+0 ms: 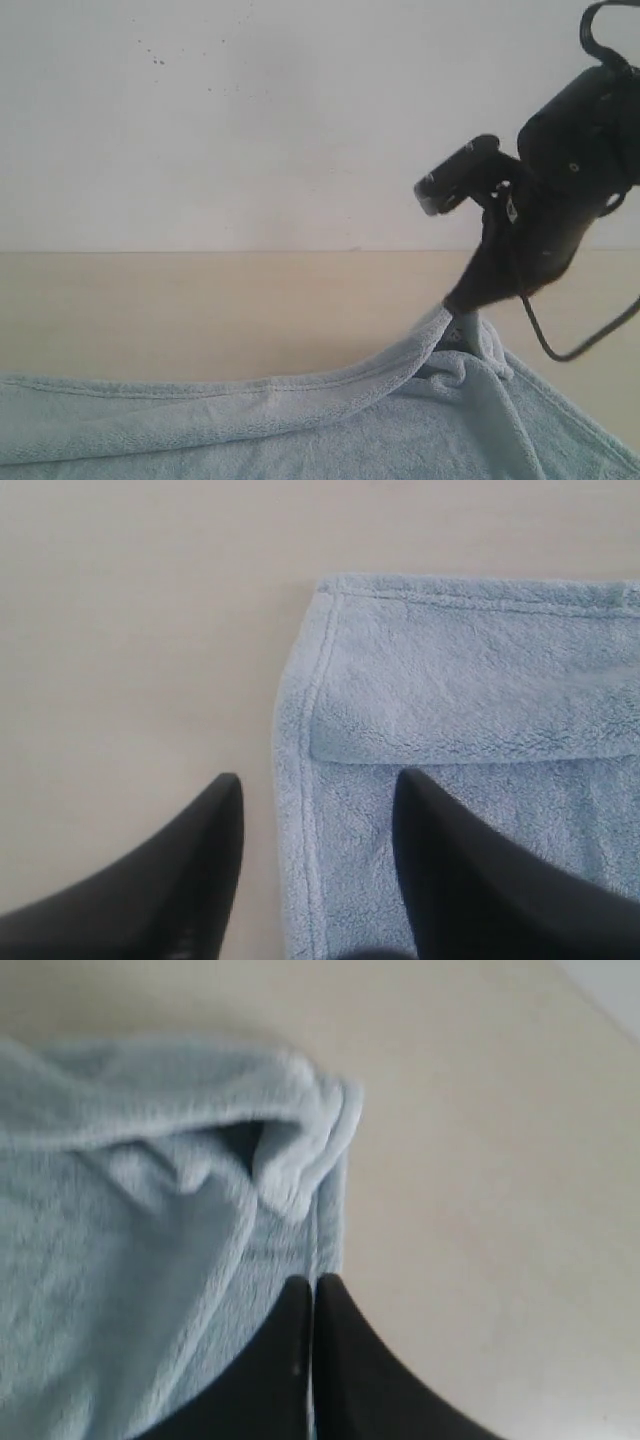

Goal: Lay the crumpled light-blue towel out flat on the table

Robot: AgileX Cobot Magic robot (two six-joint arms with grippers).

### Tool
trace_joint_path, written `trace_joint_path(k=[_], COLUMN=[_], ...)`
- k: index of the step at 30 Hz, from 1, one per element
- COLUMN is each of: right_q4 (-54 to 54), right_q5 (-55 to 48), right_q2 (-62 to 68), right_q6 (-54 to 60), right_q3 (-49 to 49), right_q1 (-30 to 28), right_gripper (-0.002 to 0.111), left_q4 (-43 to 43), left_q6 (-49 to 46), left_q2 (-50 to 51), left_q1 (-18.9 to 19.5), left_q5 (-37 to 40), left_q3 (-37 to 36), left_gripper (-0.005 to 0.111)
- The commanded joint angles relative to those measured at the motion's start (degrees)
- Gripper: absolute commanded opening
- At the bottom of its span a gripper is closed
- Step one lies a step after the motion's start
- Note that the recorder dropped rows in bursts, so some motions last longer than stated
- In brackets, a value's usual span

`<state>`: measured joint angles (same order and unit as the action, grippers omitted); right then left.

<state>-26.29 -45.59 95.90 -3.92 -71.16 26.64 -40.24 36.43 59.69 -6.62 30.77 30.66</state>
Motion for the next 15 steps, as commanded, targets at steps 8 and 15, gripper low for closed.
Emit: trace_joint_path(k=[8, 15], right_q4=[-2.09, -0.94], right_q5=[5.15, 7.6], right_q2=[-0.98, 0.61], right_q6=[-0.6, 0.8], right_q3=[18.7, 19.21], right_q1=[-2.8, -8.89], right_gripper=[0.0, 0.0], left_q4=[2.29, 2.34], left_q6=[-0.98, -0.98], left_q2=[-0.71, -0.68], left_q1=[0.1, 0.1], left_q5=[-0.37, -1.22], left_q3=[-0.11, -0.11], left_gripper=[0.045, 0.045])
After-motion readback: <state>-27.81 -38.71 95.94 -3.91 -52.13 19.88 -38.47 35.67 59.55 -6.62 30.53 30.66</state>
